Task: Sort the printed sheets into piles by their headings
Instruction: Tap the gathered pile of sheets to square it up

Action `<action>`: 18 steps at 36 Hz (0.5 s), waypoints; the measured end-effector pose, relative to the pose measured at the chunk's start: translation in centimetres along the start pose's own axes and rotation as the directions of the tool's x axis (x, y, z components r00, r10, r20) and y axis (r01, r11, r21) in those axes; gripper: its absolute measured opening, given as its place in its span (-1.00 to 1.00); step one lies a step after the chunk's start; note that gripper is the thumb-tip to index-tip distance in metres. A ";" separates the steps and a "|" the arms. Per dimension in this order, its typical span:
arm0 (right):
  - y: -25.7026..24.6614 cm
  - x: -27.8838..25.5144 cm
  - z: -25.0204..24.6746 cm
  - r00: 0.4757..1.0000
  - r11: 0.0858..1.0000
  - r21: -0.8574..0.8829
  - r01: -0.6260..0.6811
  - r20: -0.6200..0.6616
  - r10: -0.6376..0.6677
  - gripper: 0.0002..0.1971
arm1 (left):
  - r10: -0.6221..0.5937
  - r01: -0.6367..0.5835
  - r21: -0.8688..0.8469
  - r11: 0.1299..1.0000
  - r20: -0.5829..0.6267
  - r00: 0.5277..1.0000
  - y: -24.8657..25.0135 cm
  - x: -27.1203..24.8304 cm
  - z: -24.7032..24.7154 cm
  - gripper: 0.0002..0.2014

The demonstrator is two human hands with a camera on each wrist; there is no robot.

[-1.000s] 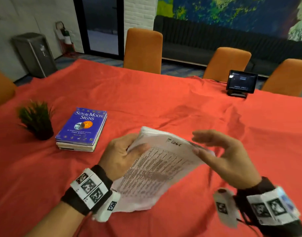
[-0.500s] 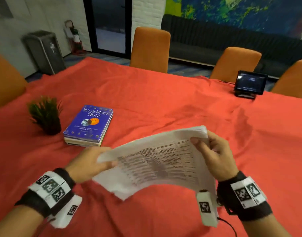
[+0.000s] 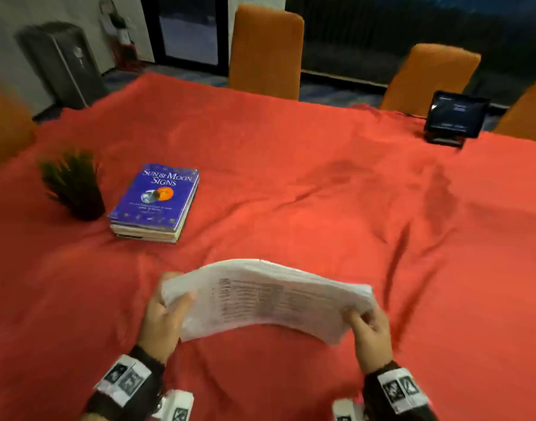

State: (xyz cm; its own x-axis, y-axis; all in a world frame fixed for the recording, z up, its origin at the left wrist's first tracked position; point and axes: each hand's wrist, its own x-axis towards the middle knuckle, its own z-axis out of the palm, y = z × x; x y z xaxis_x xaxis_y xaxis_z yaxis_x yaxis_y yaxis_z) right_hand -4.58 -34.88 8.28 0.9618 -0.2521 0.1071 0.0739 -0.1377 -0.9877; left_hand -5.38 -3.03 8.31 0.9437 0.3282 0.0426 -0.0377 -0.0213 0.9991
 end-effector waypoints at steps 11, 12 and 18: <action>0.4 1.1 1.1 0.987 0.990 0.054 -0.134 -0.080 0.138 -0.67 | -0.202 0.193 -0.062 0.979 -0.216 0.955 -1.1 0.4 1.8 -0.65; 0.0 1.1 1.0 0.989 0.991 0.070 -0.117 -0.079 0.122 -0.73 | -0.192 0.180 -0.075 0.981 -0.214 0.958 -0.8 0.4 1.8 -0.66; -0.1 0.4 -0.2 0.995 0.996 0.008 -0.085 -0.056 0.085 -0.79 | -0.188 0.178 -0.072 0.981 -0.174 0.967 -1.1 0.0 0.8 -0.70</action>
State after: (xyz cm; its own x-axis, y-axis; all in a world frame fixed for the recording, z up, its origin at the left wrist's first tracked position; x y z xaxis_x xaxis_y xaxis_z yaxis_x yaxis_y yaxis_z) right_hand -4.26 -35.14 8.43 0.9482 -0.3163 0.0288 -0.0059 -0.1083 -0.9941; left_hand -5.13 -3.74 7.15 0.8619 0.4857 -0.1458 0.1076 0.1059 0.9885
